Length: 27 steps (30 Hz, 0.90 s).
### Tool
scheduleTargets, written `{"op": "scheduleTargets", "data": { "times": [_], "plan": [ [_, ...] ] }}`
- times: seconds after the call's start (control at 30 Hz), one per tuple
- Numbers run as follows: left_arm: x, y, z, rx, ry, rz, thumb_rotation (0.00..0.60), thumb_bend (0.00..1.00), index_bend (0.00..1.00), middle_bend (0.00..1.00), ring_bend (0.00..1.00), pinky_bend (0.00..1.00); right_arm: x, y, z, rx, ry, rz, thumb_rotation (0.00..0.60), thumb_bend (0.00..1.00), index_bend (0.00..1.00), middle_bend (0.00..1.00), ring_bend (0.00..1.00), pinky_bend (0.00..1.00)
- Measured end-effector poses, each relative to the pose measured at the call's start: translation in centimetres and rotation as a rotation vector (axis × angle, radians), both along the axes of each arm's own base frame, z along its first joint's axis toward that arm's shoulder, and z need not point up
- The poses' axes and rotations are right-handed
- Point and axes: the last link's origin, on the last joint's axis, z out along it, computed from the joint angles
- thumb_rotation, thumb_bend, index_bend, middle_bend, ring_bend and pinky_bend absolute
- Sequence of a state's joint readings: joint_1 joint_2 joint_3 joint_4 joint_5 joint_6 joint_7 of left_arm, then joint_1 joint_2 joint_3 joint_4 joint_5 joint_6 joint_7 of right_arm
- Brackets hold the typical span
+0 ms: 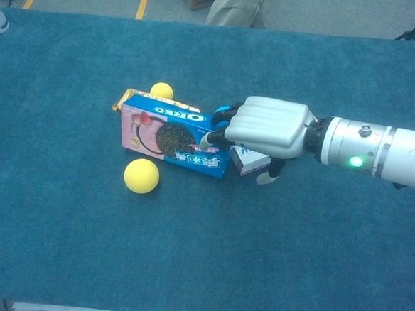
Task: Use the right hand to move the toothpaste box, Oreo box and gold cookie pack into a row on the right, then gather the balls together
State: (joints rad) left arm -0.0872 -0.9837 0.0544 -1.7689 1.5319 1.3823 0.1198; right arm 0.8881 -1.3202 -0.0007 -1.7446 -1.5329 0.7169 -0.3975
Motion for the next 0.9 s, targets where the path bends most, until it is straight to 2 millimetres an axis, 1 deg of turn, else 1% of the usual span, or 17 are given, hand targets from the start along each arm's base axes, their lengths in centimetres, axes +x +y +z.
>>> {"op": "scheduleTargets", "data": {
  "times": [0.33,0.53,0.7,0.9],
  "plan": [
    [0.0,0.0,0.0,0.000,0.002,0.004,0.600,0.31,0.07,0.14,0.03,0.07,-0.7,-1.5,0.9,-0.059,-0.011,-0.054,0.600,0.00,0.22,0.40,0.14,0.24],
    [0.1,0.0,-0.1,-0.007,0.001,-0.001,0.600,0.31,0.07,0.14,0.03,0.07,-0.2,-1.4,1.3,-0.054,-0.092,-0.117,0.600,0.00,0.22,0.40,0.14,0.24],
    [0.1,0.0,0.0,-0.006,0.004,-0.005,0.600,0.31,0.07,0.14,0.03,0.07,0.3,-1.7,1.7,-0.057,-0.148,-0.180,0.600,0.00,0.22,0.40,0.14,0.28],
    [0.0,-0.2,0.0,-0.011,0.005,0.001,0.600,0.31,0.07,0.15,0.03,0.07,0.6,-2.4,2.0,-0.055,-0.181,-0.309,0.600,0.00,0.22,0.39,0.14,0.33]
  ]
}}
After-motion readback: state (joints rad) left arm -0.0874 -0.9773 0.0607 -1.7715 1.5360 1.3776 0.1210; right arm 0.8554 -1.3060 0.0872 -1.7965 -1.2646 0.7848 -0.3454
